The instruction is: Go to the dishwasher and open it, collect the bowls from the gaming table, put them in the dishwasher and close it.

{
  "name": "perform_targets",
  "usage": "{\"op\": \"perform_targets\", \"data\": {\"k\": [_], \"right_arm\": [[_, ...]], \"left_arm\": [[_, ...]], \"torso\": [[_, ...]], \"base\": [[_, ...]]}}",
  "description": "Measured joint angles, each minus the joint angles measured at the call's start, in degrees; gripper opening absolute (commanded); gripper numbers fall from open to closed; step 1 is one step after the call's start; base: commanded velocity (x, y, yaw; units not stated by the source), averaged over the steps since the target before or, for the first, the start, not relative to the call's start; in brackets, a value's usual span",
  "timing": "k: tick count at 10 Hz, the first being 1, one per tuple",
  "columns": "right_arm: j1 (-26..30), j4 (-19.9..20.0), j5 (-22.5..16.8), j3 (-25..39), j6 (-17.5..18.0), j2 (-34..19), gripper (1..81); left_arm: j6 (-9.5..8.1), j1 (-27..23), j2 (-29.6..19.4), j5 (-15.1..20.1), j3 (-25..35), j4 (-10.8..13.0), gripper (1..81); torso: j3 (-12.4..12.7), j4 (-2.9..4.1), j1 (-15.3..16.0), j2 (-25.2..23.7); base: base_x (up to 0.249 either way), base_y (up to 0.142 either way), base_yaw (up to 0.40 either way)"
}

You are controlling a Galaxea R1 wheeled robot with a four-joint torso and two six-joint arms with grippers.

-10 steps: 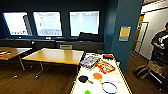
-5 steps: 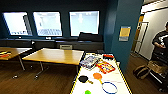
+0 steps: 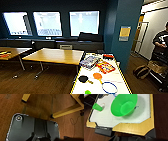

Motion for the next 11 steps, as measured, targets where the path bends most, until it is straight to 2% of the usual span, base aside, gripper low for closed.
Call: {"op": "perform_targets", "data": {"k": [2,3,7,9,11], "right_arm": [[4.1,0.91,-3.11,0.99,0.01,-1.39,81.1],[5.03,1.24,-4.05,1.29,0.01,-1.69,81.1],[6.28,1.61,-4.88,0.72,0.44,0.21,81.1],[7.38,1.72,-4.96,-0.33,0.5,1.32,81.1],[9.28,1.83,-6.75,-2.58,0.8,3.24,81.1]], "left_arm": [[0.0,0.05,0.32,0.02,0.02,0.0,81.1],[0.0,0.02,0.23,0.05,-0.06,0.0,81.1],[0.0,-1.07,0.3,-0.28,-0.91,0.0,81.1],[0.0,-1.49,0.48,-0.61,-0.91,0.0,81.1],[0.02,-1.24,0.52,-0.52,-0.91,-0.01,81.1]], "torso": [[-0.57,0.0,0.0,0.0],[-1.7,0.0,-0.01,0.0],[-9.2,0.0,0.02,0.04],[-10.23,0.0,0.07,0.06],[-10.25,0.0,0.09,0.09]], "base": [[0.0,0.0,0.0],[0.0,0.0,0.0],[0.0,0.0,0.0],[0.0,0.0,0.0],[0.0,0.0,0.0]]}}
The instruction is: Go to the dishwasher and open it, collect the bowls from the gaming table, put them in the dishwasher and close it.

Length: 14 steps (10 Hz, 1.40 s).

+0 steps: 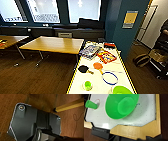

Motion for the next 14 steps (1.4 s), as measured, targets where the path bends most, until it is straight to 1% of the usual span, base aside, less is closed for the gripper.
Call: {"op": "perform_targets", "data": {"k": [2,5,7,9,12,14], "right_arm": [[1.66,1.68,-0.9,-1.3,1.63,1.82,81.1],[5.5,3.72,-3.96,-6.18,6.21,3.78,81.1],[6.49,4.21,-5.95,-8.52,11.93,4.69,81.1],[7.8,4.35,-6.64,-10.79,16.94,4.69,81.1],[8.3,4.4,-6.69,-14.75,20.0,7.19,81.1],[8.89,4.49,-6.73,-16.02,20.75,8.96,81.1]], "left_arm": [[0.0,0.02,0.06,-0.06,0.0,-0.05,81.1],[0.02,0.0,0.09,-0.09,-0.13,-0.05,81.1],[0.17,0.0,0.45,-0.09,-1.05,-0.07,81.1],[0.15,0.0,1.13,-0.04,-2.4,-0.07,81.1],[0.15,0.0,1.63,-0.06,-2.89,-0.07,81.1],[0.15,0.0,1.66,-0.06,-2.91,-0.07,81.1]], "torso": [[0.0,0.0,0.0,0.0],[0.0,0.0,0.0,0.0],[-0.02,0.0,0.0,0.02],[-0.02,0.0,0.0,0.02],[-0.02,0.0,0.0,0.02],[-0.02,0.0,0.0,0.02]], "base": [[0.0,0.0,0.0],[0.0,0.0,0.0],[0.0,0.0,0.0],[0.0,0.0,0.0],[0.0,0.0,0.0],[0.0,0.0,0.0]]}}
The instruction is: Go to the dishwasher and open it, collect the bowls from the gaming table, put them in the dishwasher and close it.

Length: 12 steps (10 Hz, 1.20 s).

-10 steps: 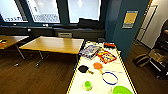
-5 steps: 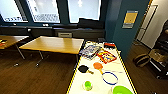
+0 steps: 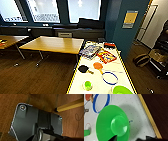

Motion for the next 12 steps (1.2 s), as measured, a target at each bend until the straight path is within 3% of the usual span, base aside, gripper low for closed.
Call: {"op": "perform_targets", "data": {"k": [9,10,11,12], "right_arm": [[-2.32,0.26,-0.2,-8.8,0.12,10.59,81.1],[-3.43,0.26,-0.33,-9.42,0.12,11.12,1.0],[-4.0,1.51,0.66,-10.23,1.52,11.28,1.0],[-3.73,1.18,0.52,-10.95,0.21,11.63,1.0]], "left_arm": [[0.0,0.0,0.55,0.11,-1.16,0.0,81.1],[0.0,0.0,0.83,0.11,-2.01,0.0,81.1],[0.0,0.0,1.16,0.28,-2.84,-0.04,81.1],[0.0,0.0,1.51,0.17,-3.25,-0.11,81.1]], "torso": [[-0.04,0.0,0.02,0.0],[-0.04,0.0,0.02,0.0],[-0.04,0.0,0.02,0.0],[-0.04,0.0,0.0,0.0]], "base": [[0.0,0.0,0.0],[0.0,0.0,0.0],[0.0,0.0,0.0],[0.0,0.0,0.0]]}}
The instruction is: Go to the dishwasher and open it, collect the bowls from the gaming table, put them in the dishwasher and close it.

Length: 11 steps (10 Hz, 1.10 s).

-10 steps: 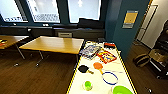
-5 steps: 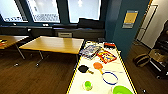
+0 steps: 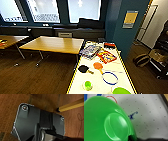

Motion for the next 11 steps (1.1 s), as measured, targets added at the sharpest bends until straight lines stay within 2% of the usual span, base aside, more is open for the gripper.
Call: {"op": "perform_targets", "data": {"k": [2,5,8,11], "right_arm": [[-0.94,0.06,1.63,-0.11,0.07,0.2,1.0],[-1.24,0.06,1.72,1.29,-0.06,-0.72,1.0],[-1.35,-0.22,0.59,7.25,-0.26,-4.68,1.0],[1.22,-0.41,0.26,15.41,-0.21,-9.45,1.0]], "left_arm": [[0.0,-0.02,0.09,0.16,-0.04,-0.02,81.1],[-0.01,0.02,0.17,0.13,-0.04,-0.02,81.1],[0.0,-0.11,1.61,-0.02,-0.89,-0.02,81.1],[0.0,-0.16,2.49,-0.15,-3.61,-0.02,81.1]], "torso": [[0.0,0.0,0.02,0.0],[0.0,0.0,0.02,0.02],[0.0,0.0,0.02,0.02],[0.0,0.0,0.02,0.02]], "base": [[0.0,0.0,0.0],[0.0,0.0,0.0],[0.0,0.0,0.0],[0.0,0.0,0.0]]}}
